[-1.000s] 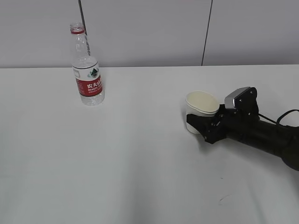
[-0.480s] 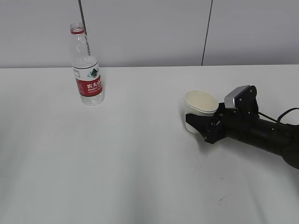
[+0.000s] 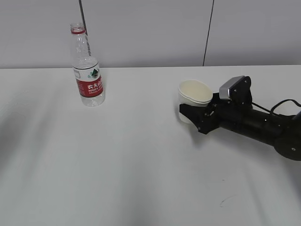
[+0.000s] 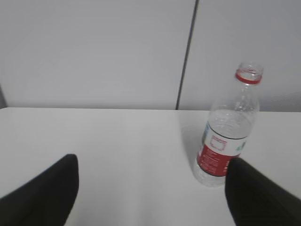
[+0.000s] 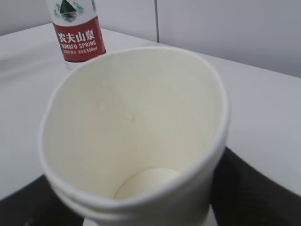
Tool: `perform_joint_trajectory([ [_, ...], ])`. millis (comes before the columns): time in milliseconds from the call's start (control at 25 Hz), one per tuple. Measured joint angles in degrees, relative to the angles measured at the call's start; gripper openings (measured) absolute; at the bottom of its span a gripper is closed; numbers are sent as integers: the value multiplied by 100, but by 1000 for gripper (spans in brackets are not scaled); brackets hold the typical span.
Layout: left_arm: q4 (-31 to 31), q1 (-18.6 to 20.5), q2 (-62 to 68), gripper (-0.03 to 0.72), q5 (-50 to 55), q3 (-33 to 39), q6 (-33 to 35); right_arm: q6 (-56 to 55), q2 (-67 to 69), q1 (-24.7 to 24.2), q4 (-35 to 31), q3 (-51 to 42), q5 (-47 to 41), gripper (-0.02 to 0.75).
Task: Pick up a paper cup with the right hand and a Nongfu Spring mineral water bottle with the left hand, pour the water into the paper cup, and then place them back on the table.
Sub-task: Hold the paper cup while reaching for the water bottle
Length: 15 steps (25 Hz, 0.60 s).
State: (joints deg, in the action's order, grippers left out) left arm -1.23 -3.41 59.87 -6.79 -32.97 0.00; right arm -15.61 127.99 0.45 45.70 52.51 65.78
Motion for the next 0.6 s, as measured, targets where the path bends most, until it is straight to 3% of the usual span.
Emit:
perform_joint_trajectory([
  [240, 86, -723, 1706, 568, -1770, 0, 0, -198, 0, 547, 0, 581, -446, 518],
  [600, 225, -814, 3848, 571, -4114, -69, -145, -750, 0, 1048, -53, 1185, -1208, 516],
])
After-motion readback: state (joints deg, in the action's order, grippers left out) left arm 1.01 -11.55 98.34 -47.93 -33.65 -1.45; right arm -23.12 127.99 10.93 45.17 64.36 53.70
